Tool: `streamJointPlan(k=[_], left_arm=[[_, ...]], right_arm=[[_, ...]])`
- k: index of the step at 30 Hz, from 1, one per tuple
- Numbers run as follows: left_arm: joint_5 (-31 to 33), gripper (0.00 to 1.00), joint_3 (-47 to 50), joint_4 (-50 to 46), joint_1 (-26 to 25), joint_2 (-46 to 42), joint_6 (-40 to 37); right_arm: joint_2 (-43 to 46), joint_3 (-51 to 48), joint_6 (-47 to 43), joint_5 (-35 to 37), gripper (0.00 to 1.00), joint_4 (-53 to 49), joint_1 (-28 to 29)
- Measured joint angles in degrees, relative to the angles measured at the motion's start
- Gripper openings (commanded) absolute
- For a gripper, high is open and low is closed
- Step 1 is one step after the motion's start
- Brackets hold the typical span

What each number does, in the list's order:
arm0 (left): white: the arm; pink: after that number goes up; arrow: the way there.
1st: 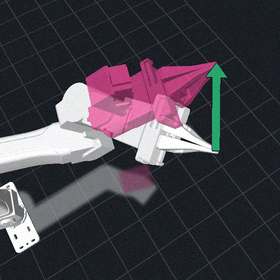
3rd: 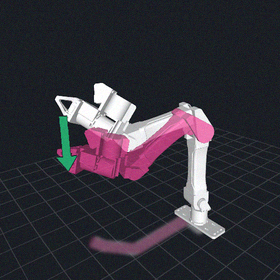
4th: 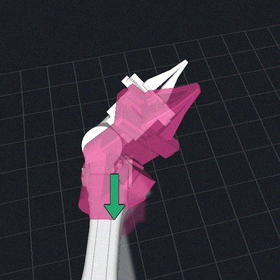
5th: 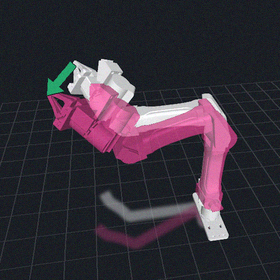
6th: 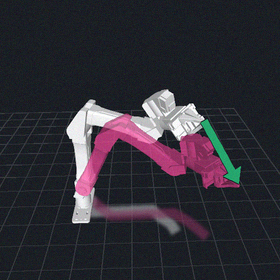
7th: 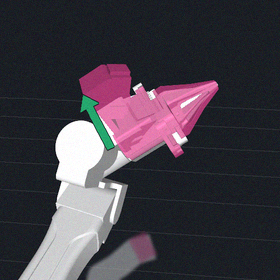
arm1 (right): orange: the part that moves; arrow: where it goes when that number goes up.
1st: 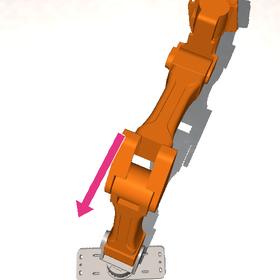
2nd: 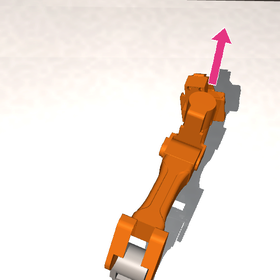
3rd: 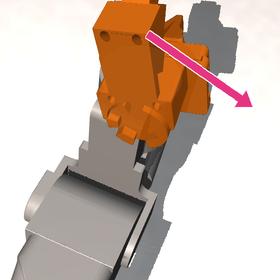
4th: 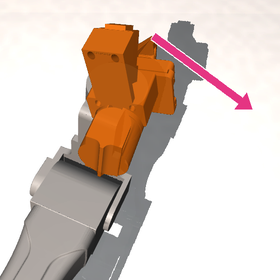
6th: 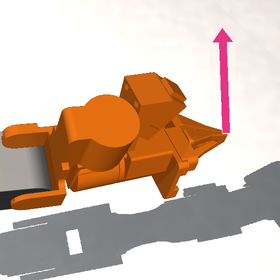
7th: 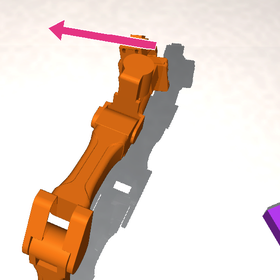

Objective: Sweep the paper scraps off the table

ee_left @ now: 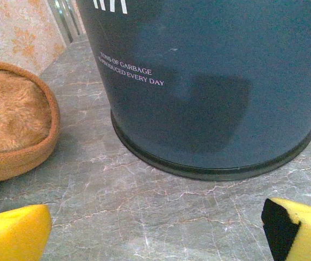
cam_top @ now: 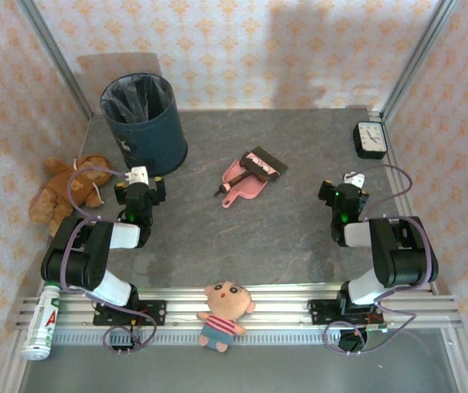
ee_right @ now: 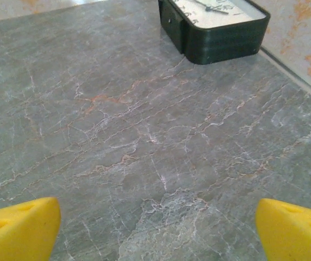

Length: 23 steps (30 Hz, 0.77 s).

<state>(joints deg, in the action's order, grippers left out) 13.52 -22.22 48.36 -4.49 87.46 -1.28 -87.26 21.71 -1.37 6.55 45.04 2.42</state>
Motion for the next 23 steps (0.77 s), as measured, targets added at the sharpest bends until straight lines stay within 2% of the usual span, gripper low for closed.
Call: streamJointPlan(k=[13, 23], left_arm=[[-0.1, 1.00, 0.0, 0.3, 0.0, 0.0, 0.3], [-5.4, 1.00, 0.0, 0.3, 0.9, 0.0, -0.1]], right_arm=[[0.0, 0.7, -0.2, -0.6, 0.99, 0.0, 0.0], [0.0, 0.7, -0.2, -0.6, 0.99, 0.0, 0.0]])
